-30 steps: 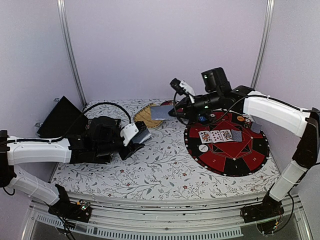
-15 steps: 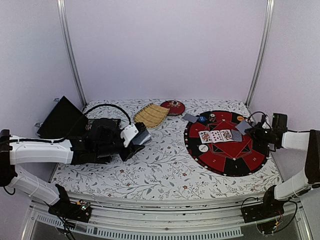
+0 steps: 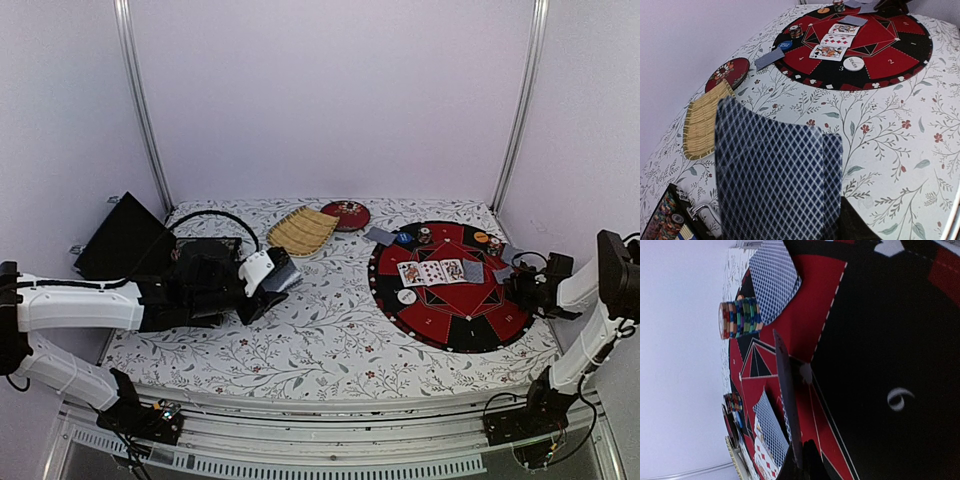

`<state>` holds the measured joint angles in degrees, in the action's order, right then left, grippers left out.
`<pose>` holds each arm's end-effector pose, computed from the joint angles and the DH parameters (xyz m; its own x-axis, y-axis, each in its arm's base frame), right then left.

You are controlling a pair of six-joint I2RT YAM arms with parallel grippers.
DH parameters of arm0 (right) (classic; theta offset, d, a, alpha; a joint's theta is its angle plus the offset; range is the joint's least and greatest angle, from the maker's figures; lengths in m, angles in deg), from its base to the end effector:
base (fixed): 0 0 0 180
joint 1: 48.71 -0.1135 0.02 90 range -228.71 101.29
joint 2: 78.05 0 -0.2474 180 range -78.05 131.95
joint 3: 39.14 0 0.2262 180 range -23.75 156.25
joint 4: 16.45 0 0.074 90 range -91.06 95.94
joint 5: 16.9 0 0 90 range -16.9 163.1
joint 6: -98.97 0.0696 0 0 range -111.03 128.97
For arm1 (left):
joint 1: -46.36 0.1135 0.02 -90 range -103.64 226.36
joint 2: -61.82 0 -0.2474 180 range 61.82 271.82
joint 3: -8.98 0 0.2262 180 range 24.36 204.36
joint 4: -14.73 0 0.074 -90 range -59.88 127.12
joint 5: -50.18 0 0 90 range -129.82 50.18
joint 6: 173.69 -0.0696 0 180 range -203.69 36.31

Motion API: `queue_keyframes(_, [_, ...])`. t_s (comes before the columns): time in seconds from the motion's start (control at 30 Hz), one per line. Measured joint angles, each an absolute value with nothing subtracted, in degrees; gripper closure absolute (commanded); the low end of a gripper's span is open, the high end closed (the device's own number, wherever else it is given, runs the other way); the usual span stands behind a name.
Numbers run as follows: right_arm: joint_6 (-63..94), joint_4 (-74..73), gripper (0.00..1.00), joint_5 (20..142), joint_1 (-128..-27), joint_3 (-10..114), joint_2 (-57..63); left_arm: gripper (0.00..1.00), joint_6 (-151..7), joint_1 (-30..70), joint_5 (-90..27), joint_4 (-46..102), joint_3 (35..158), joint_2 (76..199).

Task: Distribute texas hold em gaming equipment
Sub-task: Distribute the poker card in the community card area.

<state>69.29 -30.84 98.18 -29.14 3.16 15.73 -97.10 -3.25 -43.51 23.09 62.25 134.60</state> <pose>0.2798 -0.0682 0.1007 -0.2946 0.9399 -0.1729 0.4861 0.3031 0.8196 0.1892 -0.2155 0.2072 -0.1269 0.5064 -0.8529 0.7737 0.5886 0.2343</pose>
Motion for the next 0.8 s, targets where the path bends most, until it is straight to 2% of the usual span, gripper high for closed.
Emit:
queue_keyframes(0.3, [74.1, -35.7, 0.98, 99.0, -29.1, 10.2, 26.2, 0.56, -97.1, -3.2, -44.0, 23.3, 62.2, 134.4])
queue_keyframes(0.8, [73.2, -34.9, 0.98, 101.7, -29.1, 9.8, 25.1, 0.56, -97.1, -3.2, -44.7, 23.6, 62.2, 133.7])
